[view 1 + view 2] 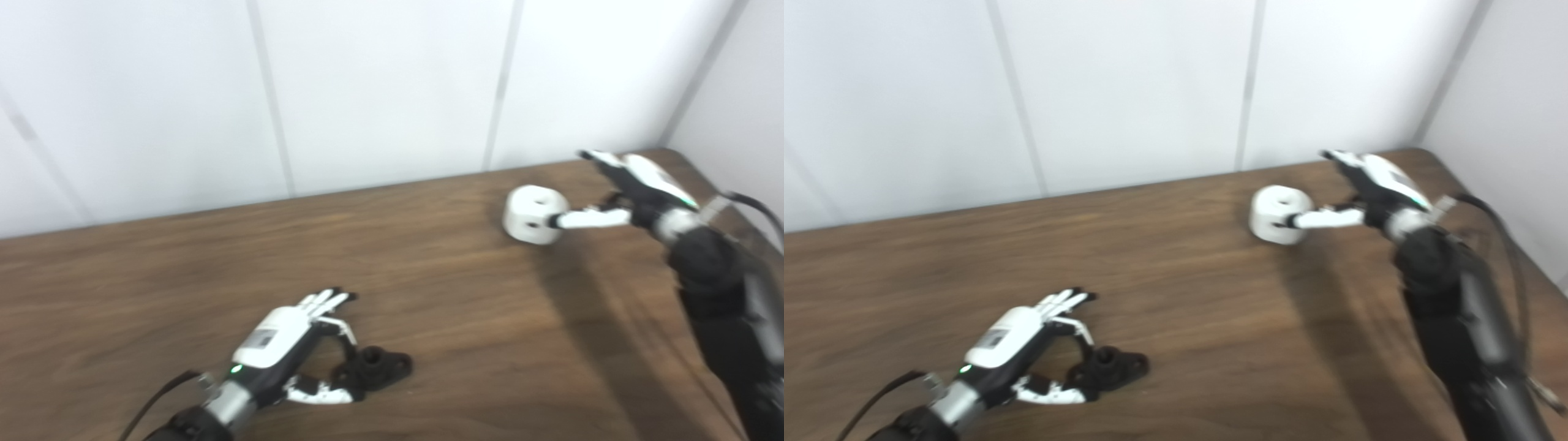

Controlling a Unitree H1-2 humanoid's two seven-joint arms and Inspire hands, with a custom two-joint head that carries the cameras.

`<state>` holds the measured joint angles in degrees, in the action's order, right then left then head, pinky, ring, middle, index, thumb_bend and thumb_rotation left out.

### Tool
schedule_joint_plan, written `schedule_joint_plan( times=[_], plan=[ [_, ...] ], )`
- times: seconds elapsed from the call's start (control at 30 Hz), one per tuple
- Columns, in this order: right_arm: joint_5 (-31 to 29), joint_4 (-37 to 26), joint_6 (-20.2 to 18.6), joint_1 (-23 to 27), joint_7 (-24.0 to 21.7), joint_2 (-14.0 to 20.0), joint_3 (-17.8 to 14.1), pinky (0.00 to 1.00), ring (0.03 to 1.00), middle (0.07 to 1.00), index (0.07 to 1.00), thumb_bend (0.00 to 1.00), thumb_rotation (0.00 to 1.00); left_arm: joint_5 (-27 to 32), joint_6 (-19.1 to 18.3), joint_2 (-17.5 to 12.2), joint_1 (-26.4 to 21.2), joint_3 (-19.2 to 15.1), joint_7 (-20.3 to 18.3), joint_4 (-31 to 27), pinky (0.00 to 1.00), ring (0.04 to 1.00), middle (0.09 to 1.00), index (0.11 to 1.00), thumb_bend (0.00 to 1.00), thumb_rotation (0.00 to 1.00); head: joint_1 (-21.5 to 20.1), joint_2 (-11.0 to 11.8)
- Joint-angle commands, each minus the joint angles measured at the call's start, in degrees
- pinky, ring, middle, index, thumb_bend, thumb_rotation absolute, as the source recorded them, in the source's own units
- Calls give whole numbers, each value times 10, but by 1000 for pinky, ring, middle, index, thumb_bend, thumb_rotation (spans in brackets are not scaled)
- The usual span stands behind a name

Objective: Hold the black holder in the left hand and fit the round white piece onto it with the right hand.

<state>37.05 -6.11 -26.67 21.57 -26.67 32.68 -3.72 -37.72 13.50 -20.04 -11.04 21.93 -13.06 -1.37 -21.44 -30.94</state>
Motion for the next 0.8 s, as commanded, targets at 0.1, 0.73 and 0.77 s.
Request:
schedule_joint_plan(
  times=[0.1, 0.73, 0.77],
  plan=[
    [-7, 10, 11, 41, 26, 20, 17, 746, 981, 1000, 970, 1000, 620, 9, 17, -31, 1, -13, -6, 16, 1000, 1000, 954, 483, 513, 50, -31, 7],
    [-23, 52, 12, 67, 51, 12, 67, 755, 996, 1000, 938, 1000, 618, 28, 48, -53, -2, -26, -11, 46, 1000, 1000, 961, 482, 514, 47, -91, 36],
    [-25, 53, 14, 67, 53, 13, 68, 757, 998, 1000, 932, 1000, 619, 30, 48, -53, -1, -27, -11, 45, 1000, 1000, 959, 482, 515, 47, -91, 36]
  ],
)
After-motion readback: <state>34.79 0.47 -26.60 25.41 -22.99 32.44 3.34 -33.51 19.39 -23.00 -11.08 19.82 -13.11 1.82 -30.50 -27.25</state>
